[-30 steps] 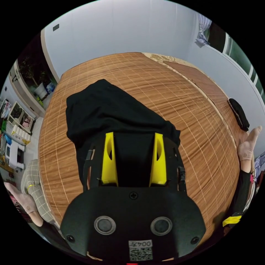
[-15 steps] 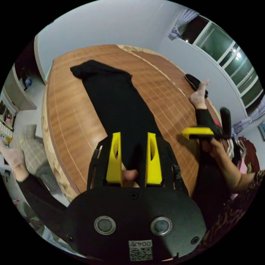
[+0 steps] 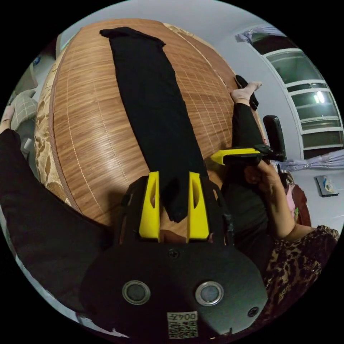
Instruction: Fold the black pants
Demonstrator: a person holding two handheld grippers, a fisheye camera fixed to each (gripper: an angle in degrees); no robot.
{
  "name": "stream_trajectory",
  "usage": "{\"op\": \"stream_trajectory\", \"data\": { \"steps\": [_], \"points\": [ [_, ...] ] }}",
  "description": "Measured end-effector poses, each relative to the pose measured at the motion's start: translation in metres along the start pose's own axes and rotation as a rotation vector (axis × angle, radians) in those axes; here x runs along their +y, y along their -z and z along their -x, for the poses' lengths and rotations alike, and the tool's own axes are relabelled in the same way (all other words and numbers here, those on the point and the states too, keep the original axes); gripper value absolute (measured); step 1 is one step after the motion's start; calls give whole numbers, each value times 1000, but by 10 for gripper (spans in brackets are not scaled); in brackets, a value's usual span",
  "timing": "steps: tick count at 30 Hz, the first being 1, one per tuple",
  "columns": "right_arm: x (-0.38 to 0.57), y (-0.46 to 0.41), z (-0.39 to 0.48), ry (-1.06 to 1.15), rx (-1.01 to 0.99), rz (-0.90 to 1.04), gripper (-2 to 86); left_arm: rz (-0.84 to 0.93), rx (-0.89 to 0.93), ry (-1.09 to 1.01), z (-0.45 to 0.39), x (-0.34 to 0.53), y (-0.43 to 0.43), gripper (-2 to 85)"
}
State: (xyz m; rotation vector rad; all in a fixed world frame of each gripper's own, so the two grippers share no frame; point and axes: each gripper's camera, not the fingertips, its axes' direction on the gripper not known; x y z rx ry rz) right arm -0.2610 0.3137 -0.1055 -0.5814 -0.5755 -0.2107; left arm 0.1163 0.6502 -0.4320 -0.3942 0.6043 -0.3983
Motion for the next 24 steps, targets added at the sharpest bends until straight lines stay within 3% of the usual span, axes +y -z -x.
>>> {"op": "stream_trajectory", "data": {
  "steps": [3,8,24],
  "points": [
    [6,-13,3,-53,-48,54,44,50,129,67,19,24,-1,130],
    [10,-34,-3,-118,-62,130,61,63,180,133,39,57,3,137],
    [11,-70,-16,-176,-289,257,65,218,176,112,51,107,-12,121]
  ]
}}
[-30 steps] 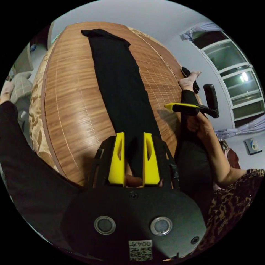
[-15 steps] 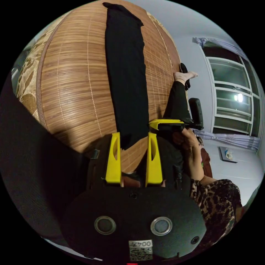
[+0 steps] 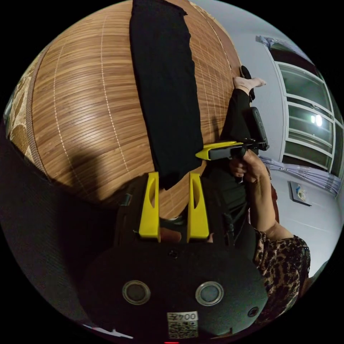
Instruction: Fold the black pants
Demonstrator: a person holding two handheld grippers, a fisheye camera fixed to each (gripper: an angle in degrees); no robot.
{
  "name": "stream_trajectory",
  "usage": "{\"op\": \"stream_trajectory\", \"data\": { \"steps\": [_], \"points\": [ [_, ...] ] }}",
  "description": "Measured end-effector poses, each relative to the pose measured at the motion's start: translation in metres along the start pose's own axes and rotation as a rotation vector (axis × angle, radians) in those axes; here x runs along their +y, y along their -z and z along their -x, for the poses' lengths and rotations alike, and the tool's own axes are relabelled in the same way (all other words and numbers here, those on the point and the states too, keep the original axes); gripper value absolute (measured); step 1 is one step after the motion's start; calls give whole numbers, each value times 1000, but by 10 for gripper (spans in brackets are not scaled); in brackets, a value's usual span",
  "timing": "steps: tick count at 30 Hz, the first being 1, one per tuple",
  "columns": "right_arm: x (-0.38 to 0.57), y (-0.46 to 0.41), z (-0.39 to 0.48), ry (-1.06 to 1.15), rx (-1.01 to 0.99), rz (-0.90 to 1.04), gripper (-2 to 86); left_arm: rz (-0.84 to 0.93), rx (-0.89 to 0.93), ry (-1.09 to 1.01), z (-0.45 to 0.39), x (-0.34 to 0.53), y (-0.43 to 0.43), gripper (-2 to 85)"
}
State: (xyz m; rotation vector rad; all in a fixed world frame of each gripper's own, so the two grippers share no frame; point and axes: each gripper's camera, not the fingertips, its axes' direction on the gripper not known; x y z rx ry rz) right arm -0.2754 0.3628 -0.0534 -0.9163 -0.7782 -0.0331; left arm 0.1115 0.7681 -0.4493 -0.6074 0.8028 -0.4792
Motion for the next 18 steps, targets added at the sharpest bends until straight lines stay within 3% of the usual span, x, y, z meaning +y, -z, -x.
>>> {"op": "stream_trajectory", "data": {
  "steps": [12,18],
  "points": [
    [14,-18,20,37,13,60,52,69,-11,-41,0,37,1,77],
    [36,-9,46,104,58,-2,43,5,49,-79,0,65,24,39]
  ]
}}
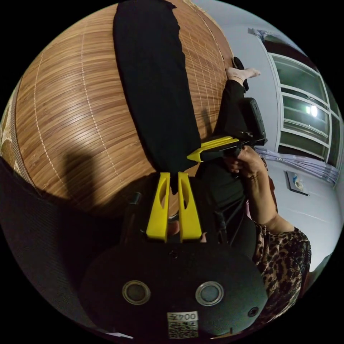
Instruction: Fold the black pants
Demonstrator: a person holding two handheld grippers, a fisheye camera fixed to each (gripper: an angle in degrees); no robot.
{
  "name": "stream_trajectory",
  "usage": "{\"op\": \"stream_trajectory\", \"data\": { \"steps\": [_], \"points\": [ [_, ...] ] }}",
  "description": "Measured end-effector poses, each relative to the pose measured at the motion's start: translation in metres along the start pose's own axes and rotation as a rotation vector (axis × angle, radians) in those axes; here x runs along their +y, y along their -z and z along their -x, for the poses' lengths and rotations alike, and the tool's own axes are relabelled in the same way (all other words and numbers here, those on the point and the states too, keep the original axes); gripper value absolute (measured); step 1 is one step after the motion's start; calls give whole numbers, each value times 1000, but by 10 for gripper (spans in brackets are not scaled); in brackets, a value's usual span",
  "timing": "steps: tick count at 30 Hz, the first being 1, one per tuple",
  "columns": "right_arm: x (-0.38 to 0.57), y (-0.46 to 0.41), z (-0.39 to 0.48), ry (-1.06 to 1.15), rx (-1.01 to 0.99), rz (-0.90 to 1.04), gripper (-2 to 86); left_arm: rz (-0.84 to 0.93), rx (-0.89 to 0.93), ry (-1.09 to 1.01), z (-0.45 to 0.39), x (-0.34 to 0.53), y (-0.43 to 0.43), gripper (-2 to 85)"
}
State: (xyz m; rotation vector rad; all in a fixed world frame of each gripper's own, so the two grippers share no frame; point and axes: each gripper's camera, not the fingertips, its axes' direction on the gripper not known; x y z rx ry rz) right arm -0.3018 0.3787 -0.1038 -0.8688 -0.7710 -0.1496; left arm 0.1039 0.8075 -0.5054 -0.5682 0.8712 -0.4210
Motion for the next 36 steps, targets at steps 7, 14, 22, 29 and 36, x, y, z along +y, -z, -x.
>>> {"op": "stream_trajectory", "data": {
  "steps": [7,14,22,29,36],
  "points": [
    [50,40,32,101,-209,-187,41,-178,237,-96,-11,53,54,28],
    [109,72,76,265,-395,-324,40,-238,393,-220,-51,108,97,24],
    [150,88,132,370,-377,-310,39,-162,386,-315,-92,147,127,24],
    [155,78,133,304,-411,-290,39,-122,460,-217,-70,159,123,27],
    [114,117,141,309,-448,-394,39,-222,498,-223,-67,129,166,29]
  ]
}}
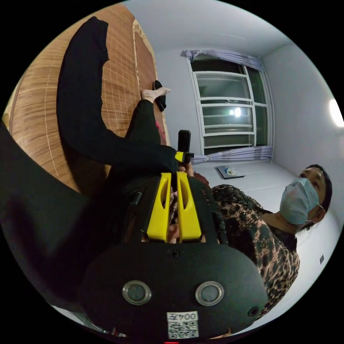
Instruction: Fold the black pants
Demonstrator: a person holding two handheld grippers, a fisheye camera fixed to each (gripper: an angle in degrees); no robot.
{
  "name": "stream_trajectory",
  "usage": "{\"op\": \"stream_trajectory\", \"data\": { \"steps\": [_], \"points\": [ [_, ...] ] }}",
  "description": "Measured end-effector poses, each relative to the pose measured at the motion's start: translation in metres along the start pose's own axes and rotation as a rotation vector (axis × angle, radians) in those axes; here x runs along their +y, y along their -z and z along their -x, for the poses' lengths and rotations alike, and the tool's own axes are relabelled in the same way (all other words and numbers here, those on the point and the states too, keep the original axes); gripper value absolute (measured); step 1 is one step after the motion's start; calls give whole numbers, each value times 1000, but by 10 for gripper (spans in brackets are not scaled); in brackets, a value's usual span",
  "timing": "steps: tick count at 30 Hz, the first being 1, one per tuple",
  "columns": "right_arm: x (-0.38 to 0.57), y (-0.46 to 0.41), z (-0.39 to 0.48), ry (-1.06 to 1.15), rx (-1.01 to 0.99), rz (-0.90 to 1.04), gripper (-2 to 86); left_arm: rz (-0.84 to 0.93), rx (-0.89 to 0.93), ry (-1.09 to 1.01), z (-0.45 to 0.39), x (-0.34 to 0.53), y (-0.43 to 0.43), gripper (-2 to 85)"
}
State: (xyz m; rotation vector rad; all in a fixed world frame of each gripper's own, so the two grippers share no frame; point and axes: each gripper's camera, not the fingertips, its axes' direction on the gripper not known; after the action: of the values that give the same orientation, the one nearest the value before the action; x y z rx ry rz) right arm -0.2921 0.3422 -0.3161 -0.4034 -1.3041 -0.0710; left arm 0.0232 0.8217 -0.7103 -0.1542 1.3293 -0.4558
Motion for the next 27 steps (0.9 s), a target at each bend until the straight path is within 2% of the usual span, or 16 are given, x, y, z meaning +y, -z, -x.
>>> {"op": "stream_trajectory", "data": {
  "steps": [14,27],
  "points": [
    [-192,30,-22,37,118,-31,40,-82,-172,-90,6,-172,76,29],
    [-344,36,-133,-114,228,-69,43,-126,-308,56,113,-324,109,27]
  ]
}}
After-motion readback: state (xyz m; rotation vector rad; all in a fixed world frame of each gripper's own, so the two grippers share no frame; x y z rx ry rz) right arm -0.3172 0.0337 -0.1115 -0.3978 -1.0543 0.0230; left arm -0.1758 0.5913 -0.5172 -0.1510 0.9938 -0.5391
